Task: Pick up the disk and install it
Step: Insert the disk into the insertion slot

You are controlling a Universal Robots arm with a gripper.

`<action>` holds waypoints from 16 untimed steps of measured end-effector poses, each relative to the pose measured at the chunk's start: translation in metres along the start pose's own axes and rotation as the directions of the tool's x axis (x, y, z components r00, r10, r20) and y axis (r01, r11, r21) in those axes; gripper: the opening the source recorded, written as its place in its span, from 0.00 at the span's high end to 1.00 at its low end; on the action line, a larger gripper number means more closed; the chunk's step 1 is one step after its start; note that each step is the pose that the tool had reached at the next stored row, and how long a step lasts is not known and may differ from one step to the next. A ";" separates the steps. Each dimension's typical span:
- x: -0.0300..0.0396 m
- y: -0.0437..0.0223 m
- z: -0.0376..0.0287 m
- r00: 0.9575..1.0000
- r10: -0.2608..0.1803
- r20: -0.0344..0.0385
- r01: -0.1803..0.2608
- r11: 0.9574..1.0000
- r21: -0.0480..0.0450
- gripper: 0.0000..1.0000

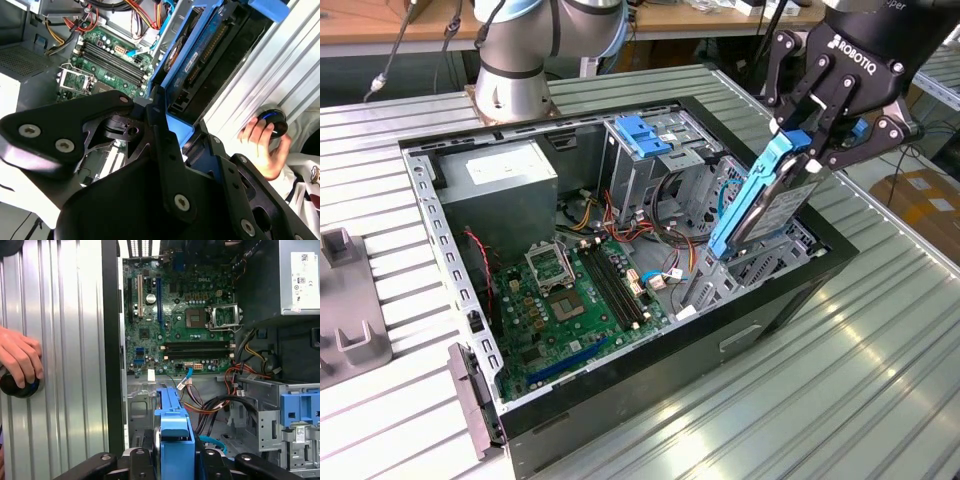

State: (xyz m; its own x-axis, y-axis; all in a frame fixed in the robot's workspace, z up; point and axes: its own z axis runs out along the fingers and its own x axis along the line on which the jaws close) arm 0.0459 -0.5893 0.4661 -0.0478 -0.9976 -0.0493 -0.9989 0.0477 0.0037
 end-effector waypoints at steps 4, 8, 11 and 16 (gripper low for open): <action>-0.0001 -0.0050 0.0022 1.000 0.002 0.000 -0.002 1.000 0.000 0.63; -0.0005 -0.0084 0.0054 1.000 0.003 0.000 -0.003 1.000 0.000 0.63; -0.0010 -0.0110 0.0070 1.000 0.003 0.000 -0.003 1.000 0.000 0.63; -0.0027 -0.0113 0.0101 1.000 0.003 0.000 -0.003 1.000 0.000 0.63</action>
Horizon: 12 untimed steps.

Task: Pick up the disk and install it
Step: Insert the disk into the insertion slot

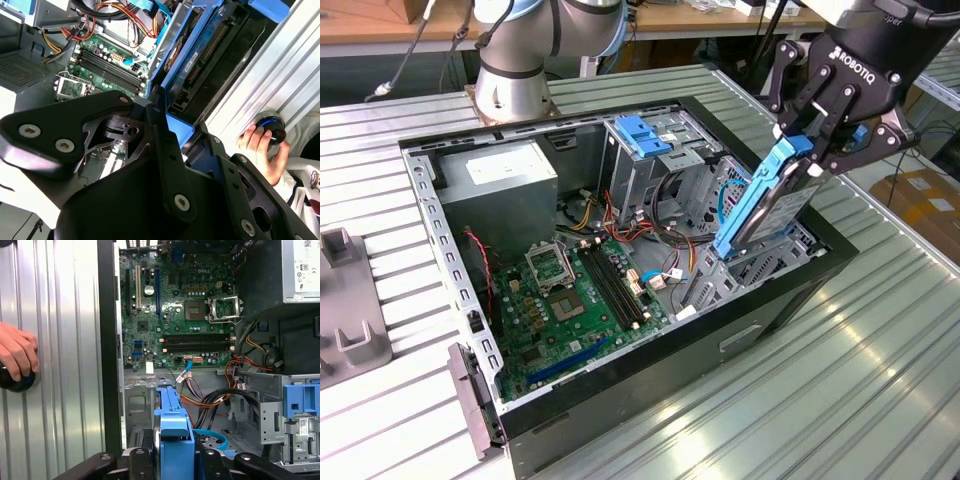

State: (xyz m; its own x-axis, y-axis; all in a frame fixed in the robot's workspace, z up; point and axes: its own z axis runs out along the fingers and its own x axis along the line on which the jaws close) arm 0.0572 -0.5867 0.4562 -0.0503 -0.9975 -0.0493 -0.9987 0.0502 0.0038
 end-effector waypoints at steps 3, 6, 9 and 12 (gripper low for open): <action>-0.0006 0.0001 0.0020 1.000 0.000 0.000 0.000 1.000 0.000 0.63; -0.0006 0.0000 0.0043 1.000 0.000 0.000 0.000 1.000 0.000 0.63; -0.0005 -0.0009 0.0069 1.000 0.000 0.000 0.000 1.000 0.000 0.63; -0.0004 -0.0018 0.0096 1.000 0.000 0.000 0.000 1.000 0.000 0.63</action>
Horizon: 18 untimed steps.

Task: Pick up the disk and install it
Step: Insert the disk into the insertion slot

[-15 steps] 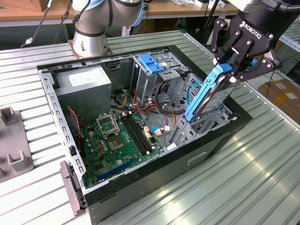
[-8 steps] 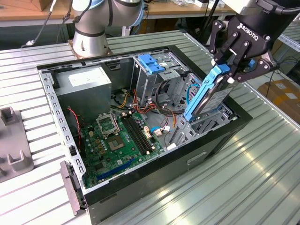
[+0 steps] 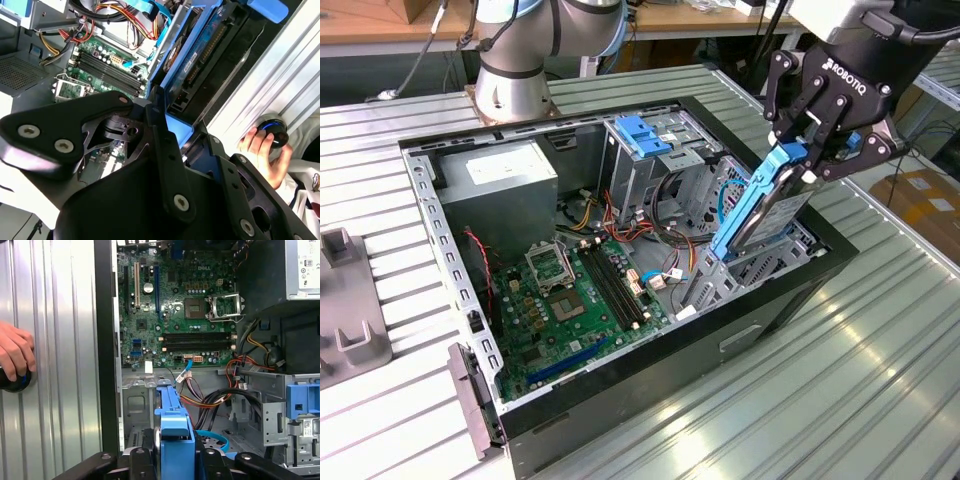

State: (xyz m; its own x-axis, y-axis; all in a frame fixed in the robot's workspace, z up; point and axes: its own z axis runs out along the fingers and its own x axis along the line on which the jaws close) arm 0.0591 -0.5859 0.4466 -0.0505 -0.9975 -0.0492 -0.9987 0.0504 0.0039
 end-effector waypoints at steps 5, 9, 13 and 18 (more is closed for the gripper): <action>0.0003 -0.0008 0.0058 1.000 0.000 0.000 0.000 1.000 0.000 0.63; 0.0006 -0.0010 0.0117 1.000 0.000 0.000 0.000 1.000 0.000 0.63; 0.0007 -0.0010 0.0158 1.000 0.000 0.000 0.000 1.000 0.000 0.63; 0.0008 -0.0010 0.0160 1.000 0.000 0.000 0.000 1.000 0.000 0.63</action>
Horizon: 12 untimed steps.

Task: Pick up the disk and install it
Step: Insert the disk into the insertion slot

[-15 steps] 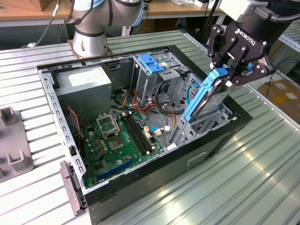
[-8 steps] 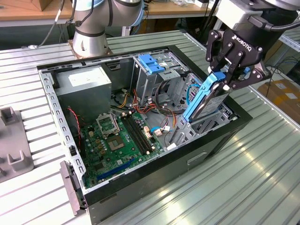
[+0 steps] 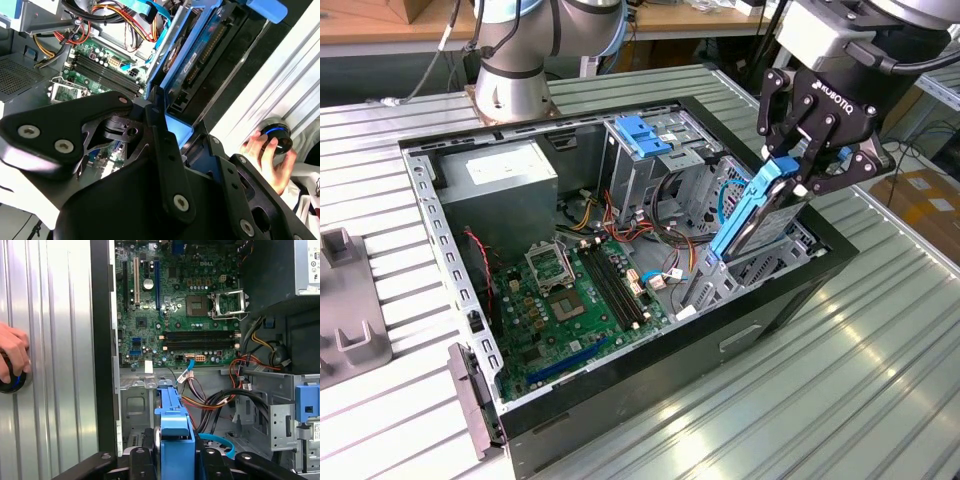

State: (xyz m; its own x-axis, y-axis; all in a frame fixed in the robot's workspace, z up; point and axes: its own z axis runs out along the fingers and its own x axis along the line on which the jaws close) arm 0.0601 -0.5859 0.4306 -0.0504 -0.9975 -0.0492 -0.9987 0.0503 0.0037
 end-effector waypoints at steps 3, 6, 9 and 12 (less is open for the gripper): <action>0.0000 0.0000 0.0002 1.000 0.000 0.000 0.000 1.000 0.000 0.55; 0.0000 0.0000 -0.0002 1.000 0.000 0.000 0.000 1.000 0.000 0.55; -0.0001 0.0000 -0.0027 1.000 0.000 0.004 0.000 1.000 0.000 0.55; -0.0001 0.0000 -0.0026 1.000 0.000 0.015 0.000 1.000 -0.001 0.55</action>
State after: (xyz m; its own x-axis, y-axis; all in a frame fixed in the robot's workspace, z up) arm 0.0600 -0.5859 0.4333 -0.0505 -0.9966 -0.0645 -0.9987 0.0503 0.0045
